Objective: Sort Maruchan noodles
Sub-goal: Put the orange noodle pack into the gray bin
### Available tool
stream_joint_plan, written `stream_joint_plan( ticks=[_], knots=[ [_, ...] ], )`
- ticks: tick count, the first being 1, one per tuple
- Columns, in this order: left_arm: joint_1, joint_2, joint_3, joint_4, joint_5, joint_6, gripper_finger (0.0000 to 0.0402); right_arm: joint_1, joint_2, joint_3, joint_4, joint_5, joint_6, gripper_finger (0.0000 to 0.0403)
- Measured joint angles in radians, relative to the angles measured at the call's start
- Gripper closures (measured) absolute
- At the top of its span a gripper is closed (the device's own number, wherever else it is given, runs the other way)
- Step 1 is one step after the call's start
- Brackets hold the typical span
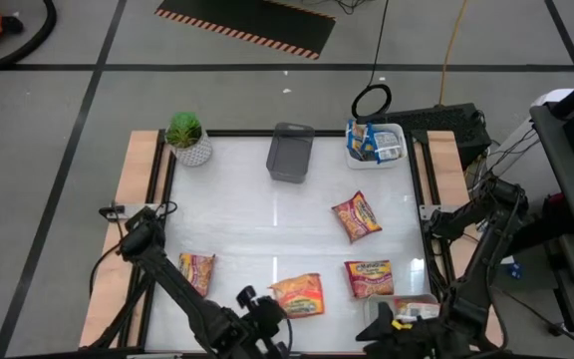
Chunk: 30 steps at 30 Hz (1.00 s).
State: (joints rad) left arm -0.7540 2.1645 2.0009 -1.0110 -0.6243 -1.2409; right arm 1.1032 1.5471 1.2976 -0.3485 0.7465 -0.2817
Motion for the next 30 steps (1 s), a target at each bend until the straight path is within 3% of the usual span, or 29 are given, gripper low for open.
stream_joint_plan(
  ticks=[5, 11, 20, 30],
  knots=[
    [0.003, -0.001, 0.044, 0.203, -0.078, 0.233, 0.039, 0.024, 0.0, 0.0, 0.0, 0.132, -0.06, 0.0209],
    [0.008, -0.001, 0.045, 0.426, -0.084, 0.468, 0.0385, 0.039, 0.0, 0.0, 0.022, 0.267, -0.094, 0.0197],
    [0.033, -0.001, 0.045, 0.456, -0.083, 0.476, 0.0382, 0.044, 0.0, 0.0, 0.06, 0.302, -0.151, 0.0181],
    [0.036, -0.001, 0.045, 0.443, -0.072, 0.492, 0.0381, 0.069, 0.0, 0.0, 0.06, 0.322, -0.16, 0.0133]
  ],
)
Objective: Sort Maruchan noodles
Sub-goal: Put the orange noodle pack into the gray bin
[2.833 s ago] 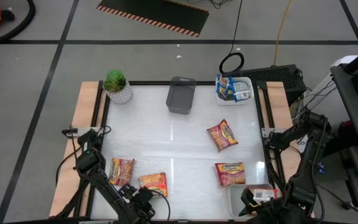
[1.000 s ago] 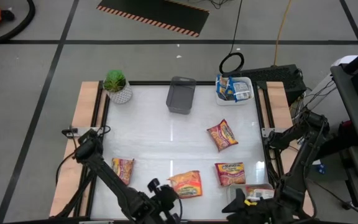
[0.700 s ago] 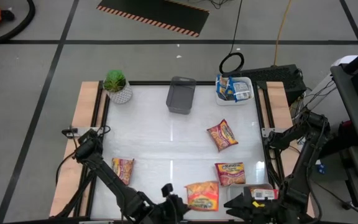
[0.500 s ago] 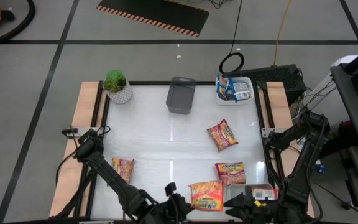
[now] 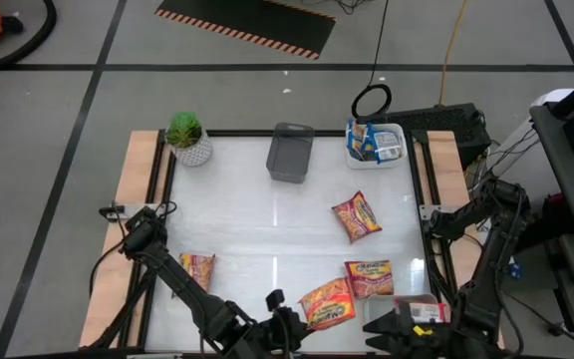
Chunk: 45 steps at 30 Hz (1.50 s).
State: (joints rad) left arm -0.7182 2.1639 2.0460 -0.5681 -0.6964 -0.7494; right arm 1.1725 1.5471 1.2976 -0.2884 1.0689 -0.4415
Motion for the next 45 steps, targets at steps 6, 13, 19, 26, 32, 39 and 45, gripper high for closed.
stream_joint_plan(
  ticks=[6, 13, 19, 26, 32, 39, 45],
  knots=[
    [-0.005, 0.001, 0.0, -0.007, 0.0, 0.008, 0.0381, 0.035, 0.0, 0.0, 0.0, 0.118, -0.028, 0.0115],
    [-0.017, 0.019, 0.0, -0.003, -0.014, 0.072, 0.0381, 0.054, 0.0, 0.0, 0.002, 0.132, -0.04, 0.0108],
    [-0.014, 0.021, -0.002, 0.002, -0.012, 0.087, 0.0381, 0.04, 0.0, 0.0, 0.022, 0.082, 0.005, 0.0108],
    [-0.026, 0.021, -0.002, 0.1, 0.007, 0.18, 0.0381, 0.009, 0.0, 0.0, 0.038, -0.053, 0.022, 0.0108],
    [-0.044, 0.021, -0.001, 0.171, 0.023, 0.247, 0.038, -0.005, 0.0, 0.0, 0.038, -0.053, 0.032, 0.0108],
    [-0.058, 0.021, -0.001, 0.173, 0.025, 0.25, 0.038, -0.024, 0.0, 0.0, 0.038, -0.053, 0.043, 0.0108],
    [-0.058, 0.021, -0.001, 0.191, 0.026, 0.249, 0.038, -0.051, 0.0, 0.0, 0.038, -0.076, 0.116, 0.0108]
  ],
)
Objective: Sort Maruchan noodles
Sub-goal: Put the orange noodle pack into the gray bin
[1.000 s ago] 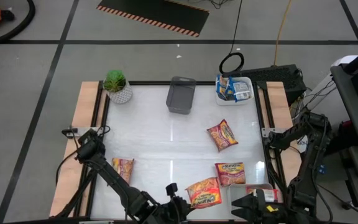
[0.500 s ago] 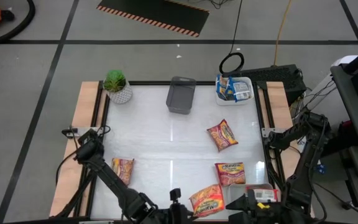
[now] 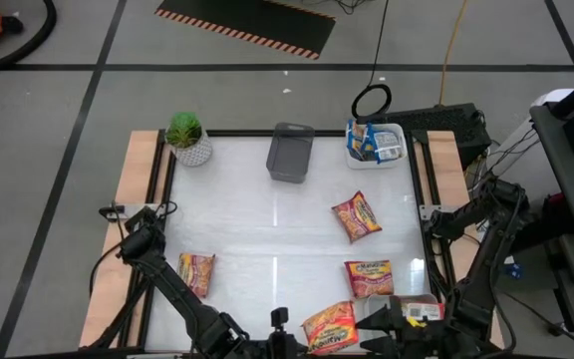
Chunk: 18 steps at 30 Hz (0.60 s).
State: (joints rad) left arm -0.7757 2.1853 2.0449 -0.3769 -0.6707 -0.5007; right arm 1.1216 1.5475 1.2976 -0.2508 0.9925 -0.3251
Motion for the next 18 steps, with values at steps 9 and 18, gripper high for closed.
stream_joint_plan(
  ticks=[9, 18],
  knots=[
    [0.002, 0.001, 0.0, 0.034, 0.045, 0.001, 0.038, -0.043, 0.0, 0.0, 0.005, -0.05, 0.066, 0.0108],
    [-0.002, 0.002, 0.0, 0.034, 0.044, 0.021, 0.038, -0.072, 0.0, 0.0, 0.007, -0.063, 0.104, 0.0108]
  ],
)
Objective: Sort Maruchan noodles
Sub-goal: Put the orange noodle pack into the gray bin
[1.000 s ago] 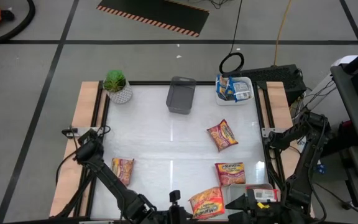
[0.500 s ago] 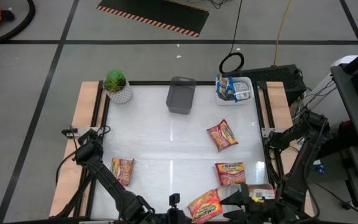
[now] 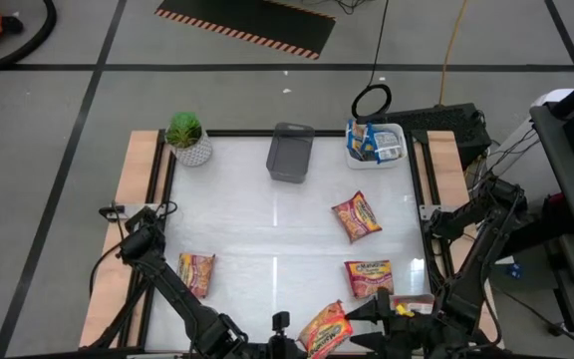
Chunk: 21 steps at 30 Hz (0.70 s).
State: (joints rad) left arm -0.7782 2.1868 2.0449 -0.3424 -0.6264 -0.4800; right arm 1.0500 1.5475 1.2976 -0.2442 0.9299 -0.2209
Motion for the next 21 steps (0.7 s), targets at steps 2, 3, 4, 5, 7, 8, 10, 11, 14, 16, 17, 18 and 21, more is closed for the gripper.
stream_joint_plan(
  ticks=[2, 3, 4, 5, 7, 8, 10, 11, 14, 16, 17, 18, 21],
  knots=[
    [-0.002, 0.0, 0.0, 0.0, -0.001, 0.007, 0.038, 0.0, 0.0, 0.0, 0.0, 0.041, 0.0, 0.0108],
    [-0.003, 0.0, 0.0, 0.0, -0.001, 0.011, 0.038, 0.0, 0.0, 0.0, 0.0, 0.049, 0.0, 0.0108],
    [-0.004, 0.0, 0.0, 0.0, -0.001, 0.015, 0.038, 0.0, 0.0, 0.0, 0.001, 0.058, 0.001, 0.0108],
    [-0.005, 0.0, 0.0, -0.001, -0.001, 0.018, 0.038, 0.0, 0.0, 0.0, 0.001, 0.059, 0.001, 0.0108],
    [-0.006, 0.0, 0.0, -0.001, -0.001, 0.029, 0.038, 0.0, 0.0, 0.0, 0.001, 0.042, 0.015, 0.0108],
    [-0.006, 0.002, 0.0, -0.002, -0.001, 0.034, 0.038, 0.0, 0.0, 0.0, 0.001, 0.014, 0.028, 0.0108],
    [-0.006, 0.012, 0.001, 0.001, -0.002, 0.04, 0.038, -0.008, 0.0, 0.0, 0.013, -0.073, 0.053, 0.0108],
    [-0.005, 0.015, 0.001, -0.001, 0.0, 0.044, 0.038, -0.015, 0.0, 0.0, 0.026, -0.124, 0.06, 0.0108],
    [0.003, 0.029, 0.001, 0.0, 0.028, 0.059, 0.038, -0.039, 0.002, -0.028, 0.119, -0.224, 0.051, 0.0108],
    [0.012, 0.03, 0.001, 0.0, 0.05, 0.059, 0.038, -0.049, 0.002, -0.062, 0.199, -0.24, 0.015, 0.0108],
    [0.017, 0.03, 0.001, 0.001, 0.055, 0.059, 0.038, -0.053, 0.002, -0.079, 0.238, -0.255, -0.005, 0.0108],
    [0.021, 0.03, 0.001, 0.003, 0.055, 0.059, 0.0381, -0.055, 0.002, -0.097, 0.276, -0.265, -0.025, 0.0108],
    [0.029, 0.03, 0.001, 0.003, 0.059, 0.066, 0.038, -0.06, 0.002, -0.146, 0.368, -0.327, -0.067, 0.0108]
  ],
)
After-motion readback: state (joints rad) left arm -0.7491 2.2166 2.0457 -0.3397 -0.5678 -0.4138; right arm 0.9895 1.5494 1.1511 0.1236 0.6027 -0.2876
